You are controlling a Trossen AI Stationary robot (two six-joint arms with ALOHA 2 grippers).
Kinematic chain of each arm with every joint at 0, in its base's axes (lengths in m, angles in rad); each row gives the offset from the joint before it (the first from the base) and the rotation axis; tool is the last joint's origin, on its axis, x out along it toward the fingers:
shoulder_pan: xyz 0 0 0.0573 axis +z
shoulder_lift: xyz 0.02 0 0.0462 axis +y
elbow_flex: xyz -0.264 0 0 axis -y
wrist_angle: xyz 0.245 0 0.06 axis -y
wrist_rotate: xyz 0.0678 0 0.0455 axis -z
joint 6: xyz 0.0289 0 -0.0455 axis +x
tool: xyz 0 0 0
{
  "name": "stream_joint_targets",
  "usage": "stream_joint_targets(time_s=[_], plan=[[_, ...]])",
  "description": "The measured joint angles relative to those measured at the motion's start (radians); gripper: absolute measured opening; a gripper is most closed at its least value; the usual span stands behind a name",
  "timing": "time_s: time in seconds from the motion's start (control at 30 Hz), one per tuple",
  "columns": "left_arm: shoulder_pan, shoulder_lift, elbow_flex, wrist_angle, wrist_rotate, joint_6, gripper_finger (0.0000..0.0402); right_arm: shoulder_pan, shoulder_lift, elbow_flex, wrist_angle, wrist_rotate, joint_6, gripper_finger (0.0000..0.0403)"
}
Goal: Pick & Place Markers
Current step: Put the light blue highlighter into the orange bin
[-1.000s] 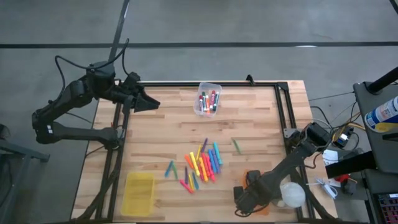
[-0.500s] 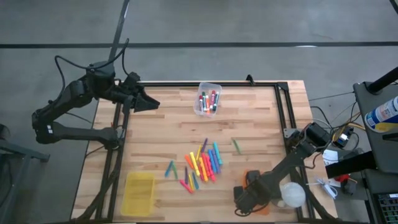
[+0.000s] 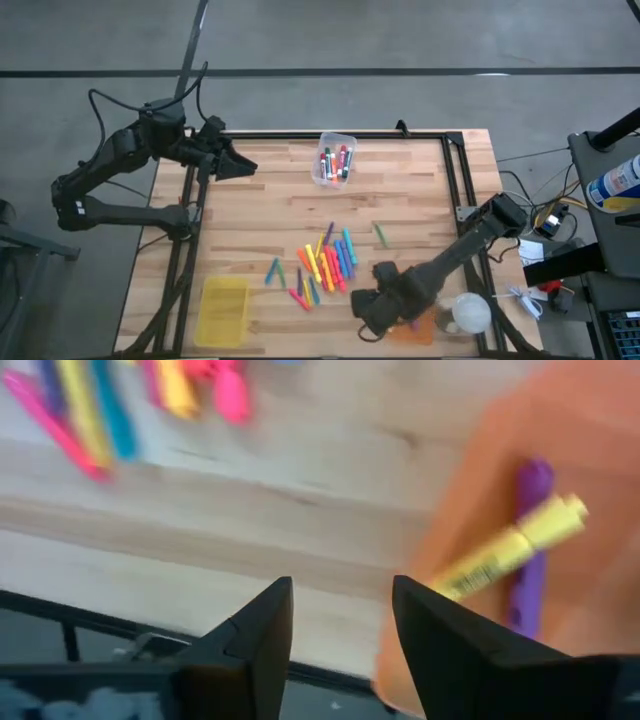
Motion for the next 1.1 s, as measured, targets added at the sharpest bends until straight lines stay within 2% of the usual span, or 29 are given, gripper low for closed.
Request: stream_joint_targets(time_s=[0.27,0.67,0.9,1.1], plan=[[0.000,-0.001,0.000,0.000,0.000,0.000,0.0171,-0.154,0.000,0.039,0.000,0.003,-0.219,0.0149],[0.000,-0.004,0.000,0.000,0.001,0.001,0.0171,-0.440,0.000,-0.023,0.035,0.005,-0.498,0.0139],[0.000,-0.004,0.000,-0.001,0.001,0.001,0.0171,-0.574,0.074,-0.025,0.100,-0.005,-0.664,0.0139],[0.000,-0.004,0.000,-0.001,0.001,0.006,0.0171,-0.605,0.174,-0.025,0.139,-0.080,-0.738,0.0139]])
